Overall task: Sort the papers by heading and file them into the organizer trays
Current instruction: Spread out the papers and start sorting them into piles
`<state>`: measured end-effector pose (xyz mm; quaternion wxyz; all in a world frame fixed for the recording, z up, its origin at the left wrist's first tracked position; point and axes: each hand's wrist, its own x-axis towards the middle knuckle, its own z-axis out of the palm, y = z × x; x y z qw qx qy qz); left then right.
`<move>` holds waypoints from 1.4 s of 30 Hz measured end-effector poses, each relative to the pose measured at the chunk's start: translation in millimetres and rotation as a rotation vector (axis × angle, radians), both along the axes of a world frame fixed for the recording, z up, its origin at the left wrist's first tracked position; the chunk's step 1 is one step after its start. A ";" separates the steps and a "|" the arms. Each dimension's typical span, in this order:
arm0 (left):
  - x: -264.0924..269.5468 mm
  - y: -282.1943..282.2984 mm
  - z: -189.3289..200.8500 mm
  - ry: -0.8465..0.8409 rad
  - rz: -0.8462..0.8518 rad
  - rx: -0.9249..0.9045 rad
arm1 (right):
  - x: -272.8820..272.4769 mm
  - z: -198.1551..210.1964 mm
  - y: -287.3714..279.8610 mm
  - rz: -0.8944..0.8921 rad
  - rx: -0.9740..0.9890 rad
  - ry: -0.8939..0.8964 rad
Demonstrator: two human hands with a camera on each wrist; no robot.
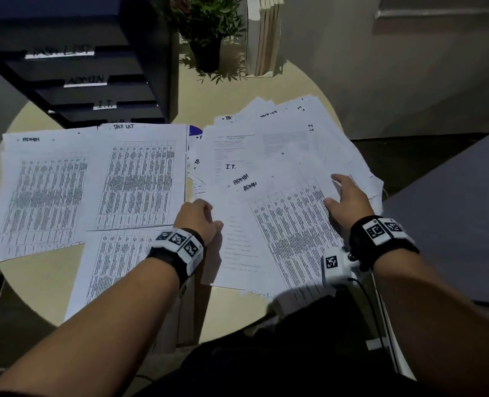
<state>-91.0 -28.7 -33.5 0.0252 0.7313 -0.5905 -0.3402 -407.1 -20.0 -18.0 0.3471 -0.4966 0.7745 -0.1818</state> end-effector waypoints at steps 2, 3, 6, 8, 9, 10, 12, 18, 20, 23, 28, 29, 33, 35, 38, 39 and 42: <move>-6.0 5.5 -1.3 -0.044 -0.004 0.024 | -3.1 -12.0 1.7 -0.006 0.018 0.100; -9.0 7.2 -1.5 -0.041 0.009 0.025 | -3.1 -15.4 1.6 -0.008 0.029 0.141; -15.8 10.6 -3.4 0.028 0.053 0.003 | -1.9 -18.0 1.1 0.011 0.011 0.174; -16.4 10.7 -5.8 0.085 0.097 -0.029 | -4.9 -15.3 0.6 0.064 0.000 0.146; -15.4 10.2 -7.4 0.116 0.127 -0.035 | -7.6 -13.1 1.2 0.090 0.007 0.106; -14.6 9.9 -8.4 0.141 0.155 -0.031 | -10.4 -10.6 2.2 0.110 0.024 0.053; -12.4 9.6 -9.5 0.166 0.187 -0.005 | -15.4 -4.8 5.0 0.140 0.073 -0.043; -8.0 1.8 -5.1 0.206 0.173 -0.037 | -20.2 -7.4 5.0 -0.006 -0.017 0.014; -3.5 -2.0 -2.9 0.207 0.212 -0.084 | -22.4 -12.6 2.2 -0.087 -0.034 0.068; 0.9 -2.8 -1.3 0.272 0.271 -0.065 | -19.3 -15.8 -2.3 -0.098 -0.032 0.017; -7.3 1.5 -5.8 0.367 0.348 -0.117 | 1.2 -19.4 -6.9 -0.005 0.053 0.029; -9.4 2.1 -6.3 0.386 0.373 -0.133 | 5.1 -20.1 -7.1 0.018 0.078 0.021; -7.8 2.3 -6.5 0.456 0.503 -0.115 | 9.8 -16.2 -6.1 0.031 0.109 0.000; -3.7 1.0 -5.5 0.471 0.554 -0.137 | 3.3 -16.4 -5.5 0.004 0.088 0.093; 3.3 -3.7 0.3 0.425 0.607 -0.230 | -10.9 -15.2 -5.7 -0.143 -0.047 0.115; 5.7 -6.3 3.8 0.425 0.623 -0.270 | -13.6 -10.9 -7.4 -0.242 -0.127 0.068; 16.8 -19.4 16.9 0.393 0.689 -0.428 | -24.7 10.3 -17.1 -0.436 -0.335 0.056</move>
